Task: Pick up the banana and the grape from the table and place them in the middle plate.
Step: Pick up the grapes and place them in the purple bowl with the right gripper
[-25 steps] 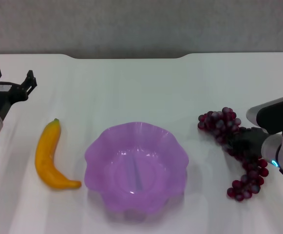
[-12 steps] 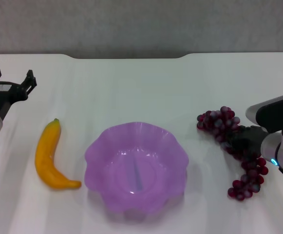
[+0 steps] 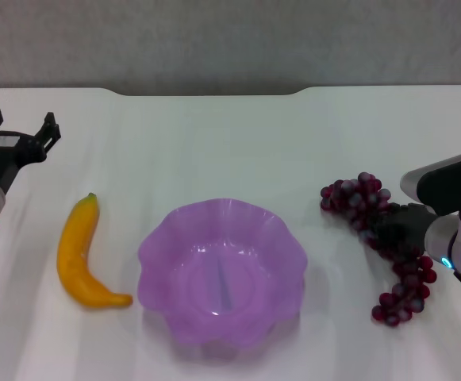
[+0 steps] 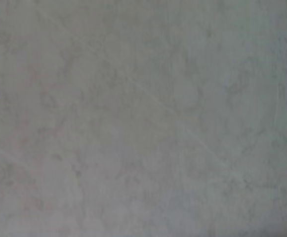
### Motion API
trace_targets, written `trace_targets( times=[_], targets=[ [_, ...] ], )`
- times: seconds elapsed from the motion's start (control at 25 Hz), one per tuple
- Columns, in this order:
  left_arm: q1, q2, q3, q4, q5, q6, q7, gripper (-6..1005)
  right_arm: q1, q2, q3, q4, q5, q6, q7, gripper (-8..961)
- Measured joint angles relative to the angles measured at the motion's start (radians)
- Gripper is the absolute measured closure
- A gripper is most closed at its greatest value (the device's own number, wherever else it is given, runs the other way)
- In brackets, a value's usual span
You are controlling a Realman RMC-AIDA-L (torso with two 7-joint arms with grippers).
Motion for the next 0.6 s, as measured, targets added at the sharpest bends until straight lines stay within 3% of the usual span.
trace_targets(
  times=[0.6],
  targets=[
    [0.002,0.0,0.0,-0.002,0.0,-0.01,0.001,122,-0.01,0.0,-0.048,-0.019,0.0,-0.05,-0.001,596]
  ],
)
